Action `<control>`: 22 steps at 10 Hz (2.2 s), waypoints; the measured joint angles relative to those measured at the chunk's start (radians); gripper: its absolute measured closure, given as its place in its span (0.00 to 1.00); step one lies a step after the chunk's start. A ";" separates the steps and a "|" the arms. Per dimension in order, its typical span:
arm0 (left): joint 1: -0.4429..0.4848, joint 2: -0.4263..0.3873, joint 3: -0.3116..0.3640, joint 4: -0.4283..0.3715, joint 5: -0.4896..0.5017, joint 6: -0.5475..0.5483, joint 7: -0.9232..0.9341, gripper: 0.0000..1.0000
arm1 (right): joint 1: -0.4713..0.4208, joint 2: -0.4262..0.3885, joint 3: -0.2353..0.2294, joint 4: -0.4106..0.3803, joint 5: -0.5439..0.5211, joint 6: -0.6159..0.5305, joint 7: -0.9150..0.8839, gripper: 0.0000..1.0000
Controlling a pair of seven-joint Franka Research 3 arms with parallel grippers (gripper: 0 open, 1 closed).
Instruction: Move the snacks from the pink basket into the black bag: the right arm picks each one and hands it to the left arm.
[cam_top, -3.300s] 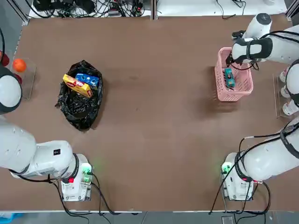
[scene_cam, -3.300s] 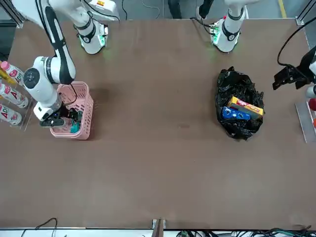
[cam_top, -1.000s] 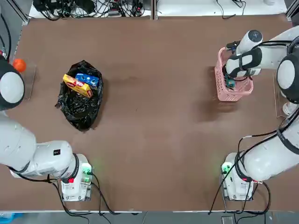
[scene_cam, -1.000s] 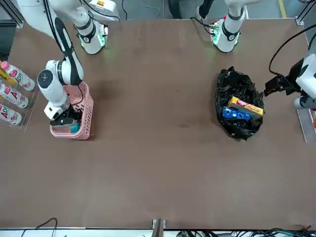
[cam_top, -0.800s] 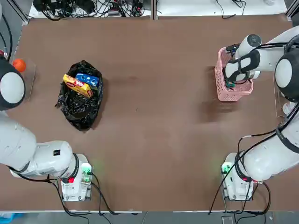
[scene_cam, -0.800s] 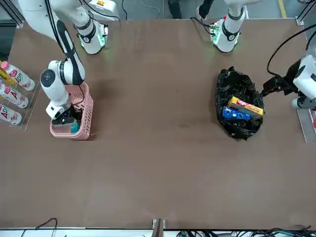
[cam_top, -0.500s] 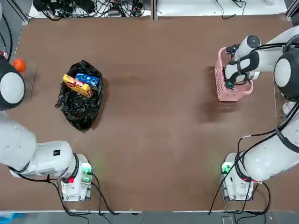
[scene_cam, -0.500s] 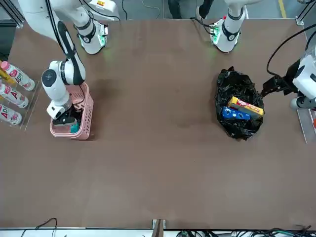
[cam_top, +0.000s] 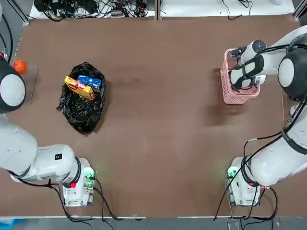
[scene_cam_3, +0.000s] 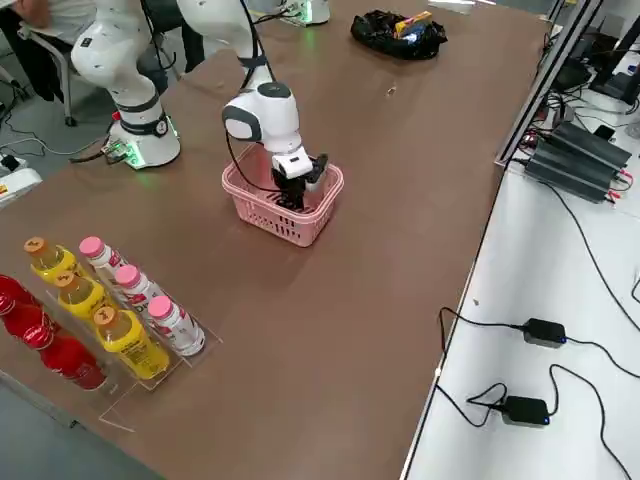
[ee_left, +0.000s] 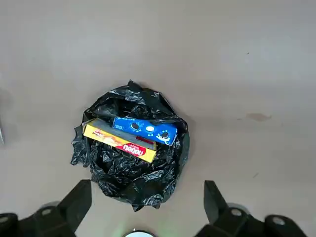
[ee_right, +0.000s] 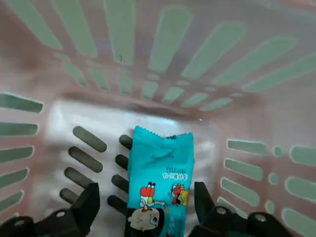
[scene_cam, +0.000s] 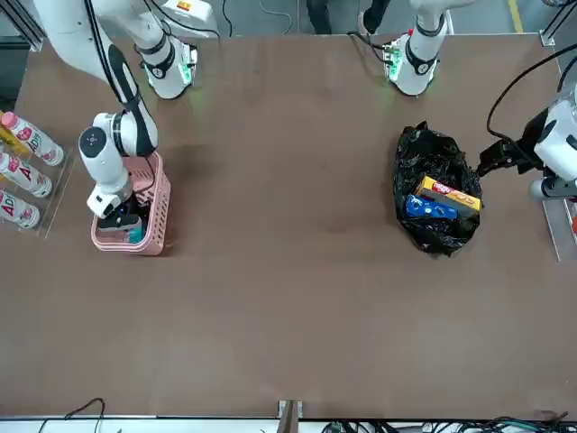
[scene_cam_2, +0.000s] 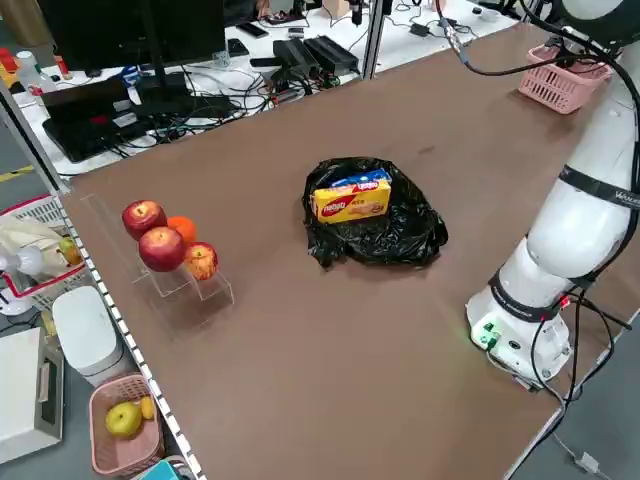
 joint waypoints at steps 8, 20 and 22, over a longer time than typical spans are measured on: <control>-0.002 0.003 0.000 -0.001 0.000 0.000 -0.020 0.00 | -0.007 0.024 -0.003 -0.003 0.000 0.057 -0.037 0.22; 0.011 0.003 0.004 0.002 0.023 0.000 -0.019 0.00 | -0.015 0.014 -0.007 0.000 0.000 0.030 -0.076 0.54; 0.013 0.003 0.006 0.006 0.023 0.000 -0.019 0.00 | -0.015 -0.039 -0.009 0.009 0.000 -0.075 -0.098 0.54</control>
